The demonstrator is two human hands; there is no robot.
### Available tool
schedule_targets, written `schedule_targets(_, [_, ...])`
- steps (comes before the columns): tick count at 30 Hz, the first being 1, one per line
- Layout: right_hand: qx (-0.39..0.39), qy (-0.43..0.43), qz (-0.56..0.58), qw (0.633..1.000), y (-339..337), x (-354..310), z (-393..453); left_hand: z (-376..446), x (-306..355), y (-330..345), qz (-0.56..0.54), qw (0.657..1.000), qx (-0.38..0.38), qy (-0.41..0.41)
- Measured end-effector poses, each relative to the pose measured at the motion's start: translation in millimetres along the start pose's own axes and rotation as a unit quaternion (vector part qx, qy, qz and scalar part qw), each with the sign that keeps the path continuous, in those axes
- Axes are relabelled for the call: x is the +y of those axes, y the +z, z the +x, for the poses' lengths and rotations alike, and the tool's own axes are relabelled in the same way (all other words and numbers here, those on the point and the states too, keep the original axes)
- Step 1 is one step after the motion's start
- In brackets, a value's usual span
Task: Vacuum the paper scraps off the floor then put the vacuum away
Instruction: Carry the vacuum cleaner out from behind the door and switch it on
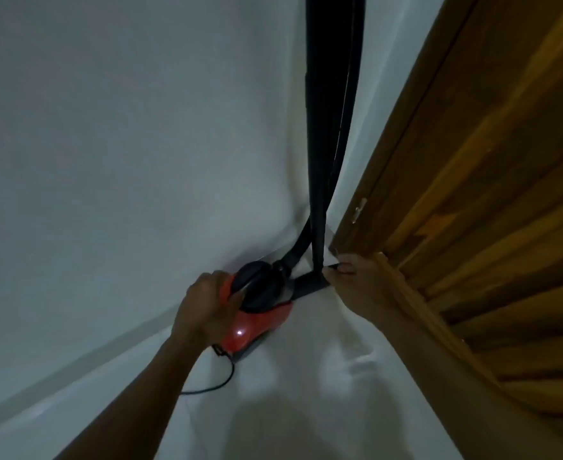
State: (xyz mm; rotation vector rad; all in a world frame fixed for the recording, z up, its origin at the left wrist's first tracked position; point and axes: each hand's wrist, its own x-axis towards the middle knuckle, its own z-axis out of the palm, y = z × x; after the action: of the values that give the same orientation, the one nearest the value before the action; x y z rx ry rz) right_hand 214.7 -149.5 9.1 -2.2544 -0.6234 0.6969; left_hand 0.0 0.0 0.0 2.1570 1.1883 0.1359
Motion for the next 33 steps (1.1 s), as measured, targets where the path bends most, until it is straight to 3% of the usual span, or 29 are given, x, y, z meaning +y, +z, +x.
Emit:
schedule_targets(7, [0.063, -0.063, 0.004, 0.996, 87.9, 90.1, 96.6, 66.4, -65.9, 128.4, 0.009, 0.987, 0.078, 0.142])
schedule_targets(11, [0.1, -0.091, 0.049, 0.99, 113.3, 113.6, 140.8, 95.6, -80.9, 163.2, 0.074, 0.975, 0.143, 0.152])
schedule_targets(15, [0.095, -0.126, 0.094, 0.983, 131.5, 125.7, 170.7, 105.2, -92.9, 183.6, 0.094, 0.966, 0.176, 0.164])
schedule_targets(22, [0.093, -0.122, 0.123, 0.981, 140.0, 127.3, 199.5, 103.6, -105.1, 193.7, 0.051, 0.972, 0.163, 0.16])
schedule_targets(33, [0.2, -0.139, 0.255, 0.936, 168.7, 114.9, 240.1, 122.9, -112.2, 209.6, 0.105, 0.942, 0.269, 0.172])
